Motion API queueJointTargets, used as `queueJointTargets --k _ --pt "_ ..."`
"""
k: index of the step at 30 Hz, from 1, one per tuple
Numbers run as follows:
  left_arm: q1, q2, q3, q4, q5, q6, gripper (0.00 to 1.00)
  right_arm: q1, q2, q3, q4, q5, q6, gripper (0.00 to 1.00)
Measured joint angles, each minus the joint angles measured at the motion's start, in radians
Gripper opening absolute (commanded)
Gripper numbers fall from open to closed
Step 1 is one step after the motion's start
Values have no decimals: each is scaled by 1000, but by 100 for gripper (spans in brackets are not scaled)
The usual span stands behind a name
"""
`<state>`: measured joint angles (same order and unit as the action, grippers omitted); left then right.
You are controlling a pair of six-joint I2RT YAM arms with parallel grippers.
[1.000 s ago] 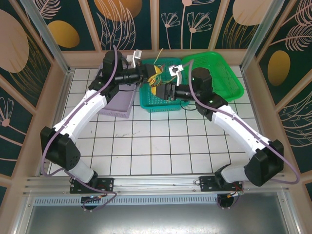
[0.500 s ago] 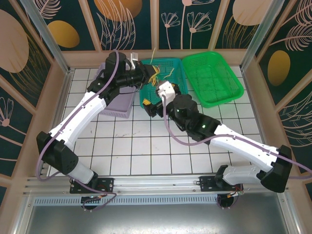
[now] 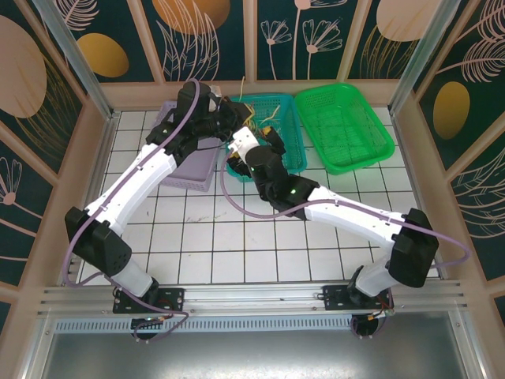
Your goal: Untangle the cables
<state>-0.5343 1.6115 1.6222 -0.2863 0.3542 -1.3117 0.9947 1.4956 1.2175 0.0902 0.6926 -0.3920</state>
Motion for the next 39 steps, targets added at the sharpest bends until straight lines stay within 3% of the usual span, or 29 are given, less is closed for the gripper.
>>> queueJointTargets --k 5,7,9,10,12,22,32,39 --pt "-3 6 1 1 -4 -21 0 -50 27 4 28 -18 -8 76" --pt "0 9 1 2 -7 -31 0 -71 28 6 26 -48 -1 45" --pt "4 9 1 2 -15 -37 0 -98 28 18 12 -100 15 21" --pt "6 9 1 2 -15 -40 0 -116 28 29 -3 -138 29 11" --pt "6 9 1 20 -21 -41 0 -152 27 47 -45 -251 58 2" --pt "-17 9 10 -13 10 -42 0 -330 -75 9 -160 -864 262 0" --pt "-23 16 29 -26 68 -35 0 -447 -74 6 -172 -1272 450 0" --pt "6 0 -23 61 148 31 0 -499 -19 3 -63 -1568 719 0"
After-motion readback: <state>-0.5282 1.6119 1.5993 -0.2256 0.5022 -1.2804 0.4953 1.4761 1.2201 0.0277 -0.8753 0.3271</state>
